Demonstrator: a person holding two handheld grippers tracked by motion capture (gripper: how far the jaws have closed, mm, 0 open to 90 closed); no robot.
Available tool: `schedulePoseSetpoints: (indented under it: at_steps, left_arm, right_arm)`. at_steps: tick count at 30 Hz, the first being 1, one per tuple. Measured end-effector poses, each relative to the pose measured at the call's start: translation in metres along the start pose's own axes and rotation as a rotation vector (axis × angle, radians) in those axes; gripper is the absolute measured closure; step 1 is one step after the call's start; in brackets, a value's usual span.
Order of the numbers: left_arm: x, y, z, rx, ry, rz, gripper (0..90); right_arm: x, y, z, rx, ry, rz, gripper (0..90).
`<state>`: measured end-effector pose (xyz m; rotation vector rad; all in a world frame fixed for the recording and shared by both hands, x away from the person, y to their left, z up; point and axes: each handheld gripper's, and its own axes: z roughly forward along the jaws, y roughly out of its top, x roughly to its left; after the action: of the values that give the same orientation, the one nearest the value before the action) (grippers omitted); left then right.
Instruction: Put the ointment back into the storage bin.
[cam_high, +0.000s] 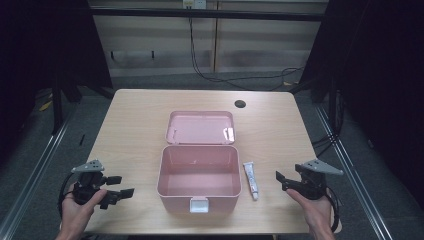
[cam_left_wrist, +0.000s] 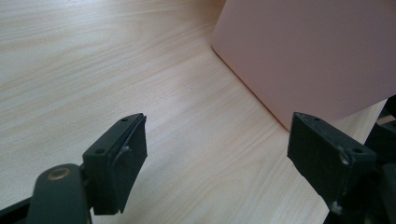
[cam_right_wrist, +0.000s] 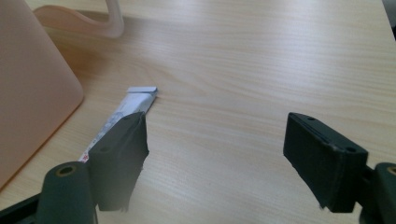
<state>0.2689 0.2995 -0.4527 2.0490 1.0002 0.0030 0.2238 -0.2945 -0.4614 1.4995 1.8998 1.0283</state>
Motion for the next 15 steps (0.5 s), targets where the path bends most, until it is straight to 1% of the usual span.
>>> schedulePoseSetpoints:
  at_steps: [2,3,4,5,6,7,8,9,10,11,12,13,14,15]
  left_arm:
    - [0.000,0.000,0.000,-0.003,0.002,-0.001,19.8]
    - [0.000,0.000,-0.001,-0.003,0.004,-0.003,19.8]
    - [0.000,0.000,-0.001,-0.003,0.004,-0.003,19.8]
    - [0.000,-0.001,-0.001,0.001,0.007,-0.005,19.8]
    - [0.000,-0.001,-0.001,0.001,0.007,-0.005,19.8]
    - [0.000,-0.001,-0.001,0.001,0.009,-0.007,19.8]
    - [0.001,-0.001,-0.001,0.000,0.007,-0.007,19.8]
    - [0.001,-0.001,-0.001,-0.002,0.006,-0.008,19.8]
    - [0.001,-0.001,-0.001,-0.001,0.007,-0.007,19.8]
    - [0.001,-0.001,-0.001,0.001,0.006,-0.004,19.8]
    - [0.001,-0.001,-0.001,0.001,0.004,-0.006,19.8]
    - [0.001,-0.001,-0.001,0.003,0.003,-0.004,19.8]
    - [0.001,-0.001,-0.001,0.001,0.004,-0.006,19.9]
    - [0.001,-0.001,-0.001,0.002,0.005,-0.005,20.1]
  right_arm:
    - [0.000,0.001,0.001,0.005,0.003,-0.003,19.9]
    - [0.000,0.001,0.000,0.000,0.000,-0.006,20.7]
    - [0.000,0.003,-0.001,-0.016,0.003,-0.010,26.8]
    - [0.000,0.005,-0.003,-0.031,0.006,-0.005,30.4]
    - [0.000,0.007,-0.005,-0.035,0.024,0.011,29.6]
    - [-0.001,0.009,-0.006,-0.026,0.048,0.023,31.5]
    - [-0.001,0.009,-0.006,-0.026,0.048,0.023,31.5]
    - [0.000,0.011,-0.007,-0.014,0.060,0.014,32.5]
    - [0.002,0.012,-0.008,0.004,0.057,0.018,34.4]
    - [0.002,0.012,-0.009,0.017,0.083,0.032,40.5]
    - [0.003,0.013,-0.009,0.034,0.096,0.059,41.3]
    - [0.004,0.015,-0.010,0.046,0.087,0.075,41.8]
    - [0.004,0.015,-0.012,0.034,0.103,0.087,46.2]
    - [0.004,0.016,-0.013,0.027,0.128,0.117,46.3]
